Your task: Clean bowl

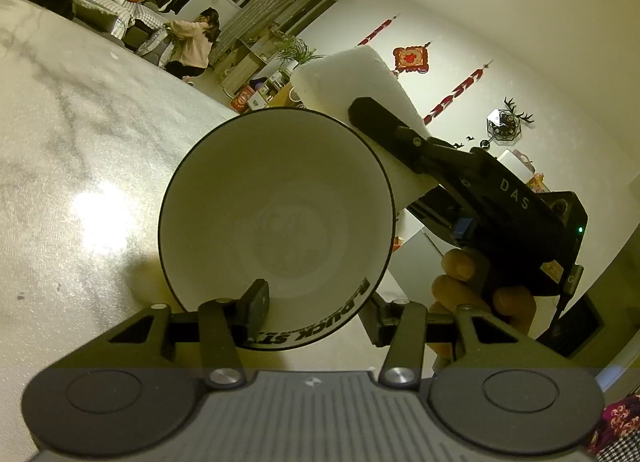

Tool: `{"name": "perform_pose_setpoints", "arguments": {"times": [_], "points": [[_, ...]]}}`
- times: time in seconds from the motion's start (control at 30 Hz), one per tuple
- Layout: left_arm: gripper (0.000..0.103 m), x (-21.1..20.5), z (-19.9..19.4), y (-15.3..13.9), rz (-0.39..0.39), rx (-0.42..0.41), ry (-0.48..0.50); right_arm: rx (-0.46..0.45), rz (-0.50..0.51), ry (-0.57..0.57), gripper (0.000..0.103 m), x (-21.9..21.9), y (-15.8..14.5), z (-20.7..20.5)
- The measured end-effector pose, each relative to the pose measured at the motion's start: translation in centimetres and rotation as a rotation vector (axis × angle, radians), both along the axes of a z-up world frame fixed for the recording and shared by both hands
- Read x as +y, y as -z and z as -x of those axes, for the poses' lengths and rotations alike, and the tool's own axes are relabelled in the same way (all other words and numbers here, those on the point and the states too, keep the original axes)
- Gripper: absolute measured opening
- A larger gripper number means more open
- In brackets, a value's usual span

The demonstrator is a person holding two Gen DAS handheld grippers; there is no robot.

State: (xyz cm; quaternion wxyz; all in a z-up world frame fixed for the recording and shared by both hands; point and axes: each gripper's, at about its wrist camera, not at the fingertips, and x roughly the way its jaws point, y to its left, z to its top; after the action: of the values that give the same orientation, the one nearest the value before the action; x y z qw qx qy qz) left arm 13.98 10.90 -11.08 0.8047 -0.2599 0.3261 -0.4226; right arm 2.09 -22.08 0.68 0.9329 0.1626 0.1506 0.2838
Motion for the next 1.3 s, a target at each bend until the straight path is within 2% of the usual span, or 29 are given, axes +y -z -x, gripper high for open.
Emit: {"name": "perform_pose_setpoints", "arguments": {"times": [0.07,0.17,0.27,0.4,0.47,0.63,0.73,0.97,1.13,1.2,1.3], "points": [[0.050,0.0,-0.1,-0.3,-0.007,0.006,-0.002,-0.002,0.008,-0.005,0.019,0.1,0.1,0.1],[0.049,0.4,-0.3,-0.8,0.036,0.045,-0.027,-0.003,0.018,-0.005,0.019,0.3,0.2,0.2],[0.045,0.7,-0.6,-1.5,0.058,0.034,-0.042,0.000,0.016,0.002,0.019,0.1,0.3,0.0],[0.031,0.2,-0.7,-2.0,0.020,0.007,0.000,0.010,-0.003,-0.004,0.019,-0.1,0.3,-0.1],[0.028,-0.2,-0.6,-2.0,-0.009,-0.002,0.027,0.010,-0.005,-0.013,0.019,0.0,0.3,-0.1],[0.029,-1.3,0.2,-1.7,-0.121,-0.042,0.102,0.010,-0.018,-0.010,0.019,-0.3,0.1,-0.1],[0.030,-1.8,1.0,-1.4,-0.176,-0.092,0.126,0.024,-0.040,-0.002,0.019,-0.7,0.2,-0.2],[0.037,-2.0,1.6,0.0,-0.202,-0.149,0.164,0.069,-0.119,-0.038,0.019,-1.6,0.2,-0.6],[0.039,-1.7,1.3,0.5,-0.169,-0.124,0.174,0.130,-0.169,-0.053,0.019,-2.5,0.5,-1.2],[0.040,-1.5,1.1,0.7,-0.148,-0.110,0.172,0.105,-0.100,-0.047,0.019,-2.5,-0.1,-1.0],[0.040,-1.3,1.0,0.9,-0.135,-0.099,0.171,0.064,0.074,-0.009,0.020,-2.1,-1.2,-0.5]]}}
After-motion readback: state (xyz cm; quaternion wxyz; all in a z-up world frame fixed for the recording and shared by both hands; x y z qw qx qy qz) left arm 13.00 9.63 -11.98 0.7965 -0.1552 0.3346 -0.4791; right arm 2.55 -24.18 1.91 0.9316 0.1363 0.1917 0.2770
